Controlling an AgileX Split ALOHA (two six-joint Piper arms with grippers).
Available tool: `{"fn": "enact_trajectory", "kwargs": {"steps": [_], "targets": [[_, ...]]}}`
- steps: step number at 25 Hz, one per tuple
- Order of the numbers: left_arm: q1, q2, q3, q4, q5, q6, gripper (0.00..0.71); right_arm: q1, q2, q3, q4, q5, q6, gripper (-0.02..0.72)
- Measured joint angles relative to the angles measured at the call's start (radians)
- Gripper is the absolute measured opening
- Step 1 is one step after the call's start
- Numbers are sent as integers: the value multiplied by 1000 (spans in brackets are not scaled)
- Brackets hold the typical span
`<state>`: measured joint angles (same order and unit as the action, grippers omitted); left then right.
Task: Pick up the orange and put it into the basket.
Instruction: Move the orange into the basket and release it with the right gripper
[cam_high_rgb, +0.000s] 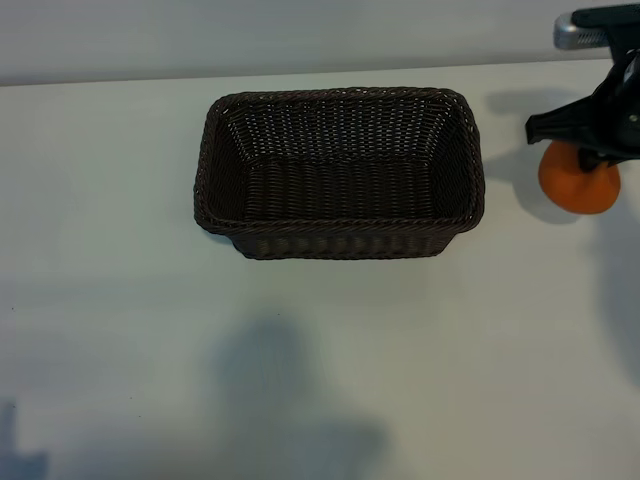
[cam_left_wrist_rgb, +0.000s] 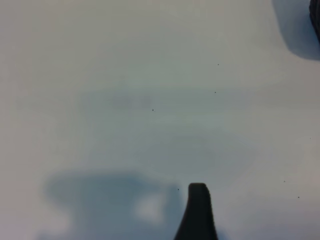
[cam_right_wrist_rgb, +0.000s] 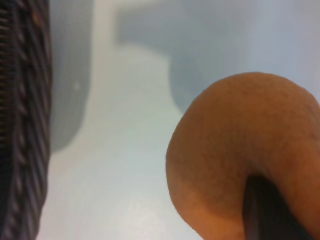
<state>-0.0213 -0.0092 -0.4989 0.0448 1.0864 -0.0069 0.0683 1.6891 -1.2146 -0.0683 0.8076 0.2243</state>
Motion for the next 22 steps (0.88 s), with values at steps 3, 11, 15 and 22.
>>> {"fn": "enact_trajectory", "kwargs": {"steps": [3, 11, 15, 22], "targets": [[0, 0, 0, 0, 0, 0, 593, 0, -25, 0, 2, 3, -2, 77], [0, 0, 0, 0, 0, 0, 593, 3, -29, -9, 78, 13, -102, 76], [0, 0, 0, 0, 0, 0, 593, 54, -29, -86, 118, 67, -129, 74], [0, 0, 0, 0, 0, 0, 593, 201, -29, -225, 127, 115, -130, 74]]}}
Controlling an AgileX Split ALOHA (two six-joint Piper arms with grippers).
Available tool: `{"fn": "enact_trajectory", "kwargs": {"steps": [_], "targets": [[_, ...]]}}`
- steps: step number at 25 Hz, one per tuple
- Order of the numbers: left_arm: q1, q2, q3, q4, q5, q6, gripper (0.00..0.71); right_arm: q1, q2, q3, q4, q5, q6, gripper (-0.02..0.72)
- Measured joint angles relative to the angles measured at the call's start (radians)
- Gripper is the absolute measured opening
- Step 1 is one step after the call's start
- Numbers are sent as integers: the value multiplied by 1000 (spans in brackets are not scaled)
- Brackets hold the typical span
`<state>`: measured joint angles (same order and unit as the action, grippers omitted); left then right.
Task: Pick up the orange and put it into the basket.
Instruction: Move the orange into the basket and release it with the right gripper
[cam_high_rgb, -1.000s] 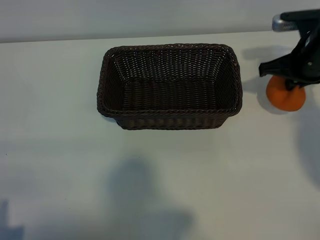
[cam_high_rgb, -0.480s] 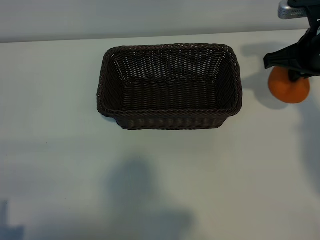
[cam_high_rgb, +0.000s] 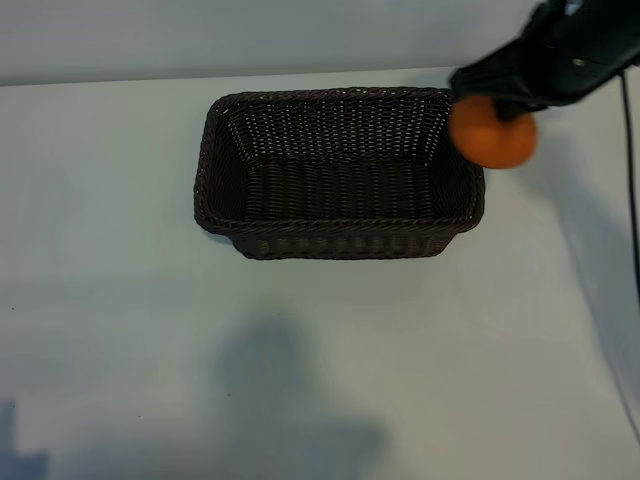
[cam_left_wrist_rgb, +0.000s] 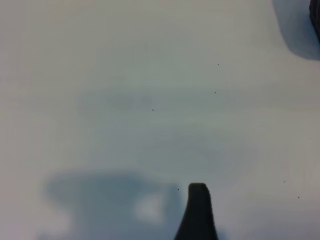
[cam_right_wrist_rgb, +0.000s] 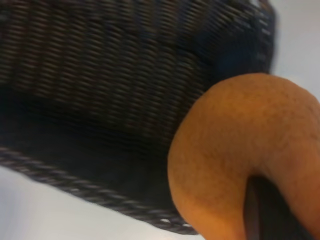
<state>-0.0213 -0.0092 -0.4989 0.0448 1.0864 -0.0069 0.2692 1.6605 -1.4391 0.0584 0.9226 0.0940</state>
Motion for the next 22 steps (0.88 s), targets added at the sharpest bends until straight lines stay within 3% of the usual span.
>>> {"fn": "enact_trajectory", "kwargs": {"steps": [7, 22], "targets": [[0, 0, 0, 0, 0, 0, 593, 87, 71, -80, 4, 19, 0, 74], [0, 0, 0, 0, 0, 0, 593, 91, 356, -185, 13, -6, -25, 74]]}}
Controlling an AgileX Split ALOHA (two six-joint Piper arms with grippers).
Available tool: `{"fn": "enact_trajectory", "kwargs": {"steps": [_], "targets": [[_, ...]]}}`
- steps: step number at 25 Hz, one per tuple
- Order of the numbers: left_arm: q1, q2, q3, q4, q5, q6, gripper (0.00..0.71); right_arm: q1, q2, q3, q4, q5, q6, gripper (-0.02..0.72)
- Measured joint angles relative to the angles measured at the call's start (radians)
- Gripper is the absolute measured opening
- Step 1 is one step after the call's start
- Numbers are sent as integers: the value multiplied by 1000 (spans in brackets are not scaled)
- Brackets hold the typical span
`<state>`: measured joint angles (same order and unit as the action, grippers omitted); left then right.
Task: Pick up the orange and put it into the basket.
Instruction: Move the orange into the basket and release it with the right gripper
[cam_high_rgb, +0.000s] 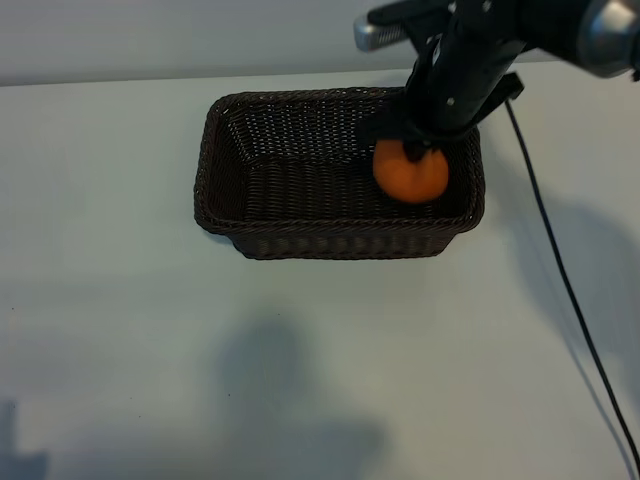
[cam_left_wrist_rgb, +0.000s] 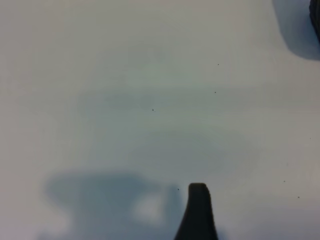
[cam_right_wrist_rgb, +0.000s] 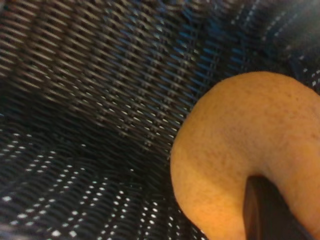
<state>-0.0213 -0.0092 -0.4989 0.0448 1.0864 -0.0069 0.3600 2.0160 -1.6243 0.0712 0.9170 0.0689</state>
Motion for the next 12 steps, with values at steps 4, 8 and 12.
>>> {"fn": "enact_trajectory", "kwargs": {"steps": [4, 8, 12], "targets": [[0, 0, 0, 0, 0, 0, 593, 0, 51, 0, 1, 0, -3, 74], [0, 0, 0, 0, 0, 0, 593, 0, 67, 0, 2, -8, -4, 91], [0, 0, 0, 0, 0, 0, 593, 0, 68, 0, 5, -12, -4, 175]]}}
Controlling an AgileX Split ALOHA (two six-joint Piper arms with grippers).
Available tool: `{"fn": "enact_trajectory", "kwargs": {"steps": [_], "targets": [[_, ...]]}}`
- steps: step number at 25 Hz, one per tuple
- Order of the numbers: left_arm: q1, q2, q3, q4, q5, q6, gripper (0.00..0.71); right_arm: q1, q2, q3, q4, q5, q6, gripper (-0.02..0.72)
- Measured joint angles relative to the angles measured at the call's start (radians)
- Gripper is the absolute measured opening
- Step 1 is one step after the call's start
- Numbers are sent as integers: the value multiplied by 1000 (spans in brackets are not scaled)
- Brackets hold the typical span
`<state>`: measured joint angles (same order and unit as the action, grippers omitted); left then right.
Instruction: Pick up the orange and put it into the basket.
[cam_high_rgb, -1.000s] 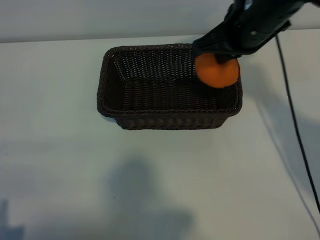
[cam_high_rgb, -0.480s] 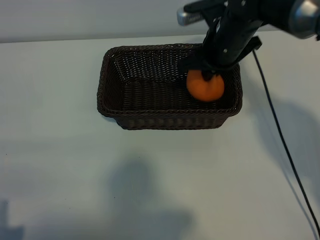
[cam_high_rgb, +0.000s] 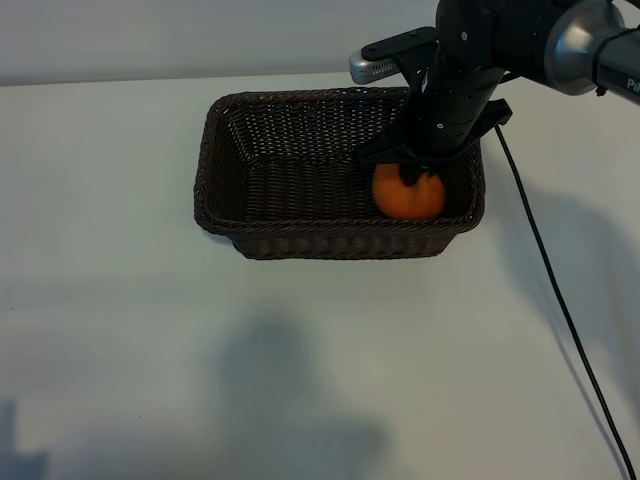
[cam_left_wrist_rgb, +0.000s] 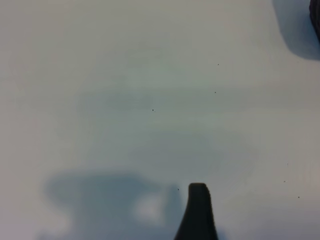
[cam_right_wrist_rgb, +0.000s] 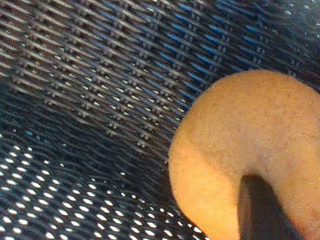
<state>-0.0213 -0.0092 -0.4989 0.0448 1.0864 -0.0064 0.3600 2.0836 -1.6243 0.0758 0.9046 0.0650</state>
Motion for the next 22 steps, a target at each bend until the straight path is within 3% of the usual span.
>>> {"fn": "enact_trajectory", "kwargs": {"steps": [8, 11, 22], "targets": [[0, 0, 0, 0, 0, 0, 593, 0, 0, -2, 4, 16, 0, 570], [0, 0, 0, 0, 0, 0, 592, 0, 0, -2, 4, 26, 0, 595], [0, 0, 0, 0, 0, 0, 592, -4, -87, -25, -2, 84, 4, 581]]}}
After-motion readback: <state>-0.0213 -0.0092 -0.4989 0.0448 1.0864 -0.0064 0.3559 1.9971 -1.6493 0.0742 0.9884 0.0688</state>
